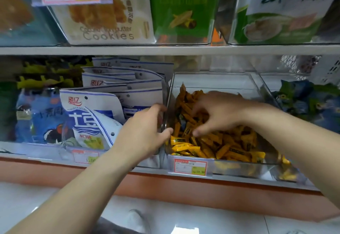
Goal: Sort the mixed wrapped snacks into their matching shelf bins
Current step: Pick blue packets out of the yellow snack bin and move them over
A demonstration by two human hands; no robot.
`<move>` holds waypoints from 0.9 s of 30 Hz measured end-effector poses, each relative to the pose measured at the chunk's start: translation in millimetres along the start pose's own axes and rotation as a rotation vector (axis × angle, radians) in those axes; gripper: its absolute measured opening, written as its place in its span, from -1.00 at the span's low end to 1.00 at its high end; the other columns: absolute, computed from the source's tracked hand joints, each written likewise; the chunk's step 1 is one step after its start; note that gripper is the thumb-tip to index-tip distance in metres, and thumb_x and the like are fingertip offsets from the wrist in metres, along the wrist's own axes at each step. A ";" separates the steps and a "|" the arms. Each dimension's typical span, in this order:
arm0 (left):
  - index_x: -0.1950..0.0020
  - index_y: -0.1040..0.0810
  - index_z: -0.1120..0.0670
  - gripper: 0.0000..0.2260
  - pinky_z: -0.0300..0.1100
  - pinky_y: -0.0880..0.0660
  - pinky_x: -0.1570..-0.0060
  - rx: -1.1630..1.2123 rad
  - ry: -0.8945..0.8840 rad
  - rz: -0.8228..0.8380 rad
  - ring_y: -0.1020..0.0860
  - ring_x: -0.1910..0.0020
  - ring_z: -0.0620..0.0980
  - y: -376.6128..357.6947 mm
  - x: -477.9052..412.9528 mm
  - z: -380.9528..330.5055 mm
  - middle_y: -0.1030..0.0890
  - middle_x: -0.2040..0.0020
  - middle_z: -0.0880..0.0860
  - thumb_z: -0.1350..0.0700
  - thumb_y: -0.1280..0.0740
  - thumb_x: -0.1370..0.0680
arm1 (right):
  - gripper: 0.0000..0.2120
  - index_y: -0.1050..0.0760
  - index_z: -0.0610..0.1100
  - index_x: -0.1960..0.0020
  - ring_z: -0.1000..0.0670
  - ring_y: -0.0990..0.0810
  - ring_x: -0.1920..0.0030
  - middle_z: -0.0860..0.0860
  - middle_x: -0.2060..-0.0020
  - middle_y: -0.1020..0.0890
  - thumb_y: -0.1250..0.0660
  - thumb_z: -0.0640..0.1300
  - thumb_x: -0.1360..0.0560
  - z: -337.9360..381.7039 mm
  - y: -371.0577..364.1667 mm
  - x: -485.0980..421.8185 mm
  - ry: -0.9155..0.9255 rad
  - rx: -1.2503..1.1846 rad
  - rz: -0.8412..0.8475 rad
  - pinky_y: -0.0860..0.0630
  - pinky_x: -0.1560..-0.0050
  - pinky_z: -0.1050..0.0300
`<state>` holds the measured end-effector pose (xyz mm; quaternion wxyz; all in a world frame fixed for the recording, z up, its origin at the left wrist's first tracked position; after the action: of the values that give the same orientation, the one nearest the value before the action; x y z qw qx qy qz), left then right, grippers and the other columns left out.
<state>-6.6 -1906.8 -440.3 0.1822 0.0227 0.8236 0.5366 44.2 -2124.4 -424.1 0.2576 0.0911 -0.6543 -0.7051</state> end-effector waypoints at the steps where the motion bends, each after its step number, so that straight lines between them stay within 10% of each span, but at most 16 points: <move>1: -0.34 -0.41 -0.10 -0.53 -0.19 -0.45 0.12 0.005 -0.001 0.007 -0.54 0.02 -0.07 0.7 0.1 -0.5 -0.60 -0.02 -0.11 -0.15 -0.42 -0.47 | -0.43 -0.50 0.10 -0.27 0.02 -0.55 -0.09 0.06 -0.15 -0.57 -0.38 0.32 -0.35 9.2 -0.5 -12.5 0.040 -0.059 -0.079 -0.51 0.03 0.10; 11: -0.39 -0.39 -0.10 -0.49 -0.04 -0.57 -0.05 0.056 -0.010 0.053 -0.55 -0.05 -0.08 4.0 1.7 2.5 -0.61 -0.10 -0.10 -0.15 -0.42 -0.48 | -0.83 -0.58 0.11 -0.03 -0.03 -0.57 -0.02 0.05 0.00 -0.61 -0.38 -0.09 -0.47 17.8 -22.3 -55.6 -0.009 -0.003 -0.242 -0.54 0.07 0.04; 16: -0.33 -0.47 -0.06 -0.56 -0.11 -0.54 -0.07 0.109 -0.011 -0.023 -0.53 -0.07 -0.07 4.2 -0.6 0.1 -0.58 -0.10 -0.06 -0.12 -0.41 -0.49 | -0.86 -0.59 0.09 0.14 0.21 -0.59 0.13 0.18 0.20 -0.63 -0.47 -0.14 -0.44 10.4 1.5 -6.4 0.013 -0.467 -0.543 -0.51 0.11 0.21; 24: -0.17 -0.58 -0.03 -0.75 -0.07 -0.60 -0.01 0.651 0.011 -0.137 -0.62 0.03 -0.20 15.9 -3.1 -21.7 -0.67 0.02 -0.13 0.03 -0.45 -0.52 | -0.82 -0.62 0.00 0.20 -0.11 -0.71 0.08 0.01 0.14 -0.69 -0.50 -0.28 -0.40 30.0 16.1 25.7 0.186 -1.108 -0.540 -0.64 -0.02 -0.12; 27: -0.01 -0.52 -0.13 -0.82 -0.42 -0.50 0.14 0.504 0.075 -0.184 -0.58 0.13 -0.27 23.9 -6.7 -7.9 -0.62 0.14 -0.20 0.02 -0.47 -0.48 | -0.87 -0.62 -0.02 0.08 -0.06 -0.70 0.06 -0.01 0.09 -0.69 -0.42 -0.25 -0.49 17.1 9.5 3.2 0.089 -1.143 -0.533 -0.65 0.02 -0.03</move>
<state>-6.7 -1905.2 -414.2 0.1883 -0.0275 0.9360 0.2962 35.8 -2111.1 -412.1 0.1080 0.1280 -0.1177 -0.9788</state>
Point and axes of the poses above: each hand's wrist, its own x-axis away from the middle knuckle, its own y-axis out of the back of the hand, z = x × y, the point moved 2 cm from there along -x, towards the middle knuckle
